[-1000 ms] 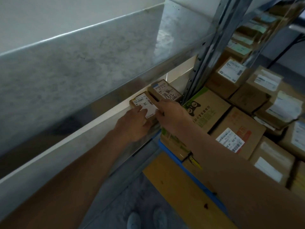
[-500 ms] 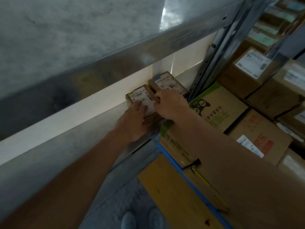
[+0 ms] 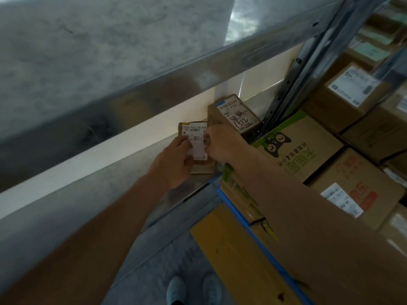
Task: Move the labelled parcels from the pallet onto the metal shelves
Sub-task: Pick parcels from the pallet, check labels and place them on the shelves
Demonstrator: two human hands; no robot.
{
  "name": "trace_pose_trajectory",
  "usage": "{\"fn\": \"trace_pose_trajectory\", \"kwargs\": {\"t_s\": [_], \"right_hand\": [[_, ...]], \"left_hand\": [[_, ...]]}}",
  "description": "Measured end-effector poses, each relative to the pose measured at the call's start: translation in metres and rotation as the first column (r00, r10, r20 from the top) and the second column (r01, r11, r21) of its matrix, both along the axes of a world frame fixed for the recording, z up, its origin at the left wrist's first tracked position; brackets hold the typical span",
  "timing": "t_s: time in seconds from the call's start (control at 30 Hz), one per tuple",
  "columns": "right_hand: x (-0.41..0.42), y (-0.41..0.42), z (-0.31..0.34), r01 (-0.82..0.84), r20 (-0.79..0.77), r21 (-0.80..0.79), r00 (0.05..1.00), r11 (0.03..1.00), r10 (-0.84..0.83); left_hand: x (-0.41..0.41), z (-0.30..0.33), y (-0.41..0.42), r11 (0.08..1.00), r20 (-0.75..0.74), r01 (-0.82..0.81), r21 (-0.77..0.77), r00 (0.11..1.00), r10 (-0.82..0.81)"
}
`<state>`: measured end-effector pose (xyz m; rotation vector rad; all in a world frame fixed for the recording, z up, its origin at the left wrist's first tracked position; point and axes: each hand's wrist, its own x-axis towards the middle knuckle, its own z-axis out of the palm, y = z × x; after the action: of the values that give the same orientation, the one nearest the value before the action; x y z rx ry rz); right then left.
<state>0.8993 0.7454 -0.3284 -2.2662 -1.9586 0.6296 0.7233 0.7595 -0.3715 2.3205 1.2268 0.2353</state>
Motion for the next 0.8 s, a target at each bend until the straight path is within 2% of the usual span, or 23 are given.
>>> {"fn": "trace_pose_trajectory", "kwargs": {"t_s": [0.1,0.33,0.5,0.6,0.8], "right_hand": [[-0.012,-0.001,-0.004,-0.001,-0.024,-0.004,1.0,1.0,0.001],[-0.036,-0.005,-0.014,-0.044,0.036,-0.019,0.998,0.999,0.045],[-0.048,-0.001,-0.017,0.01,-0.053,-0.037,0.999,0.999,-0.012],[-0.056,-0.005,-0.02,0.082,-0.148,-0.022,0.985,0.996,-0.084],[-0.068,-0.019,-0.036,0.052,-0.094,0.042,0.994,0.998,-0.048]], "left_hand": [[-0.009,-0.003,0.002,1.0,0.023,-0.018,0.023,1.0,0.017],[-0.02,-0.018,0.006,0.998,0.037,-0.046,0.047,0.998,0.044],[-0.03,-0.021,0.005,0.996,0.126,-0.085,0.011,0.989,0.083],[-0.035,-0.023,0.008,0.996,0.091,-0.085,0.041,0.993,0.081],[-0.04,-0.025,0.011,0.999,0.089,-0.02,0.033,0.996,0.017]]}}
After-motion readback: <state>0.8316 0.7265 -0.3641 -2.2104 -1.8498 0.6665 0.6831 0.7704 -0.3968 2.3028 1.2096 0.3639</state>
